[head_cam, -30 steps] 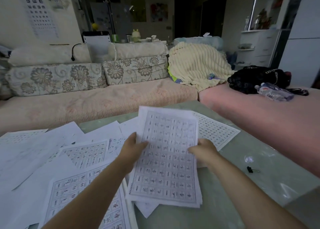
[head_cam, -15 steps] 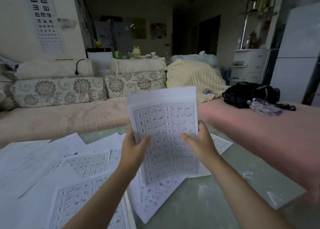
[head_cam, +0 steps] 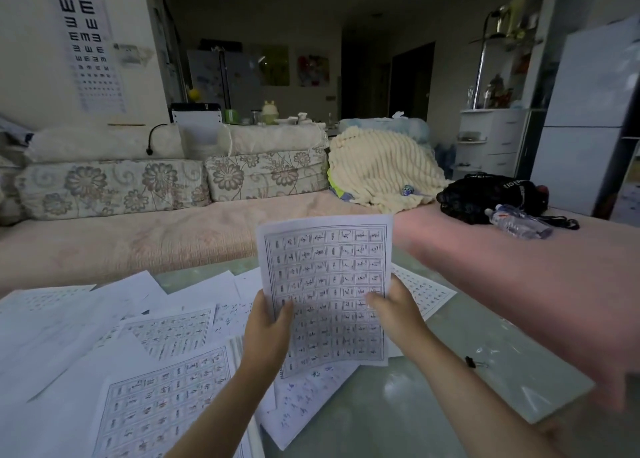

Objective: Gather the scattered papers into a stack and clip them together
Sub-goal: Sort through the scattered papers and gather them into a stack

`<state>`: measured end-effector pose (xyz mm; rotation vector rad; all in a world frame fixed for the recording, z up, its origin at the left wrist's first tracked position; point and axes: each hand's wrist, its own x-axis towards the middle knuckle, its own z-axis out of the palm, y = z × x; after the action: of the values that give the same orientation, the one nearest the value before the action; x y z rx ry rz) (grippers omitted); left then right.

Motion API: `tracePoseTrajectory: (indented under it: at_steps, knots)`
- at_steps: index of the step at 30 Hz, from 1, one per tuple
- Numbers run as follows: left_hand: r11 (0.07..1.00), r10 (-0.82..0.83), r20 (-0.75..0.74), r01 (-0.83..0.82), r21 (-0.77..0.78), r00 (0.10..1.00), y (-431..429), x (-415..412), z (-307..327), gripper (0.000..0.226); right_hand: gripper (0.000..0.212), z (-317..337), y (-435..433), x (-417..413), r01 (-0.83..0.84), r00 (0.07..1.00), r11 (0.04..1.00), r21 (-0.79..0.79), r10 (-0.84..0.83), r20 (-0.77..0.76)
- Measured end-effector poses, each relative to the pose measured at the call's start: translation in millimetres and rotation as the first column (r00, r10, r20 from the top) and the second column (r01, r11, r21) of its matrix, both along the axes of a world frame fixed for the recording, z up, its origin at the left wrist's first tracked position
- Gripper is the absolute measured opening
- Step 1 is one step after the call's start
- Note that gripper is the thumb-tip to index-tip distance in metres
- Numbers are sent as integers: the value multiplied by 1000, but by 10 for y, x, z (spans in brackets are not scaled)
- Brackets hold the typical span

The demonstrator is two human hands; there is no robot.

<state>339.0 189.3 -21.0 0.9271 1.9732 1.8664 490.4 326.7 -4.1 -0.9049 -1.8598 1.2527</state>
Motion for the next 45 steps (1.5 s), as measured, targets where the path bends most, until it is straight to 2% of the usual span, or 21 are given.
tracePoseTrajectory:
  at_steps: [4,7,9,12,14,16,18,23,24,25,28,29,31,33,35,38,40,41,43,45]
  knots:
    - [1000,-5,-11,4,-3,1000,-70,-70,179,22,34,86,-73,-79,7,1000,1000,7,-7,4]
    - [1000,13,-15,-13,-28,1000,-231,-194,381,14,24,243,-172,-198,9,1000,999,37,-8,-22]
    - [995,8,10,-7,-104,1000,-399,-352,477,10,23,342,-265,-314,10,1000,999,37,-10,3]
    - [950,-16,72,38,-311,997,-731,-632,484,12,27,368,-457,-529,-37,992,999,-15,39,119]
    - [885,-18,59,44,-463,998,-1003,-783,407,12,37,299,-629,-709,-117,961,988,-103,139,241]
    - [806,-14,14,20,-592,1000,-1305,-922,269,15,59,189,-823,-927,-192,889,963,-188,252,382]
    - [739,-18,20,27,-673,1000,-1599,-1063,111,15,68,56,-1036,-1148,-232,812,945,-229,318,490]
    - [521,-55,-93,-51,-852,994,-2072,-1250,-98,17,43,-277,-1465,-1529,-315,674,915,-252,403,619]
    - [475,-67,-114,-69,-877,991,-2113,-1266,-132,17,50,-354,-1501,-1592,-312,652,914,-257,403,642]
    - [425,-82,-133,-86,-901,988,-2141,-1285,-169,17,16,-370,-1566,-1613,-325,617,914,-242,399,678]
    - [329,-95,-183,-142,-933,979,-2176,-1333,-282,27,7,-432,-1648,-1635,-346,512,920,-185,350,785]
    - [333,-78,-201,-165,-929,977,-2181,-1348,-310,36,5,-451,-1651,-1635,-357,498,924,-136,312,809]
    - [359,-14,-228,-208,-910,974,-2180,-1373,-336,53,15,-489,-1632,-1645,-336,492,939,-73,241,837]
    - [436,48,-175,-178,-882,983,-2173,-1400,-343,50,9,-512,-1622,-1637,-324,527,943,-73,244,814]
    - [487,55,-137,-146,-861,989,-2162,-1416,-353,36,22,-548,-1588,-1633,-304,565,949,-90,255,785]
    - [424,11,-229,-212,-880,973,-2134,-1405,-356,40,25,-493,-1528,-1563,-307,588,949,-73,250,770]
    - [394,6,-367,-340,-854,930,-2071,-1384,-320,45,10,-435,-1396,-1500,-318,610,948,-28,228,759]
    - [407,8,-432,-398,-822,902,-2017,-1378,-287,46,20,-414,-1282,-1468,-315,620,949,12,196,759]
    - [496,9,-508,-445,-746,861,-1842,-1378,-226,48,42,-363,-1055,-1374,-276,640,956,101,104,762]
    - [645,-10,-508,-382,-662,861,-1591,-1346,-203,50,47,-344,-824,-1265,-230,635,960,162,22,772]
